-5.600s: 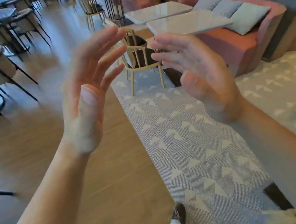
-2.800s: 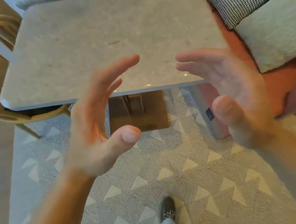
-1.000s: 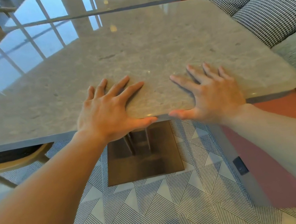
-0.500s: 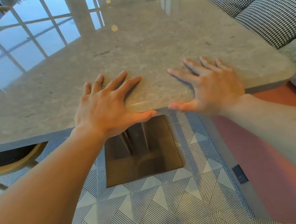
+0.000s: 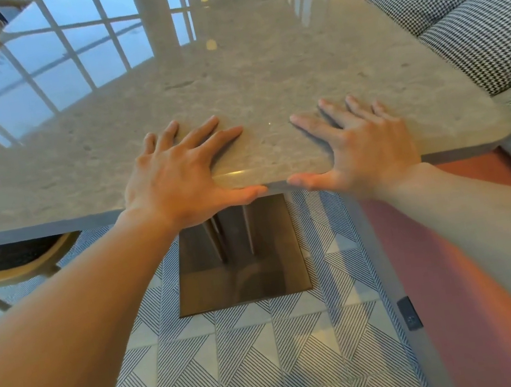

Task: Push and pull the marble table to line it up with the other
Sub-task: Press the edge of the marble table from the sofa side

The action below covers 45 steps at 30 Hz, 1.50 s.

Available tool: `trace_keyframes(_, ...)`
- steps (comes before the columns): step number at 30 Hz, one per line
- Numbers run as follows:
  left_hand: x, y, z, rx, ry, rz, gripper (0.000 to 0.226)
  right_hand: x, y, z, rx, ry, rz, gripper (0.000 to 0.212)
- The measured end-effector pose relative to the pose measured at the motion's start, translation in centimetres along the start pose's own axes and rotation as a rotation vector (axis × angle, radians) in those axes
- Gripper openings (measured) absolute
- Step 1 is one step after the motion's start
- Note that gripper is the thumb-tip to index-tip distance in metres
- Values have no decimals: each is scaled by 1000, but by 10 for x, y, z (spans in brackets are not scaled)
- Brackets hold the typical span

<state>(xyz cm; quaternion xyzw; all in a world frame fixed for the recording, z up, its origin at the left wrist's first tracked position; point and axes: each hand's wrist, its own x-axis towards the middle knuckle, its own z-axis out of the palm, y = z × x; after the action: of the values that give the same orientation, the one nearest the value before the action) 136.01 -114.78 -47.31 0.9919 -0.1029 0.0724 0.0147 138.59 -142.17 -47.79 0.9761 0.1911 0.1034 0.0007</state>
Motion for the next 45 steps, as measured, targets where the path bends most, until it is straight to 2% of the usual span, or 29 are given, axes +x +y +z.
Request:
trace_keyframes(12,-3,0,-3,-8,-117,-2,122,-4,-3,-4,-39,-102,-4,115)
trace_keyframes(22,-1,-3,-6,-13,-169,16,116,0,-3,-1,-32,-52,-3,111)
trace_keyframes(35,-1,-3,-2,-3,-116,22,115,0,1,7,-28,83,-6,108)
trace_keyframes(38,0,-4,1,-33,-121,14,115,0,1,5,-36,24,-12,111)
trace_keyframes(40,-1,-3,-3,-52,-168,5,115,1,-2,-3,-4,-74,28,115)
trace_keyframes(41,-2,-1,-10,-121,-199,-11,113,2,-4,-12,42,-140,53,116)
trace_keyframes(42,-5,2,-22,-288,-202,-48,108,3,-9,-26,159,-192,88,116)
trace_keyframes(43,-9,5,-39,-555,-144,-108,98,5,-15,-42,361,-177,110,114)
trace_keyframes(45,-19,6,-74,-1075,102,-203,72,8,-31,-78,782,21,110,101)
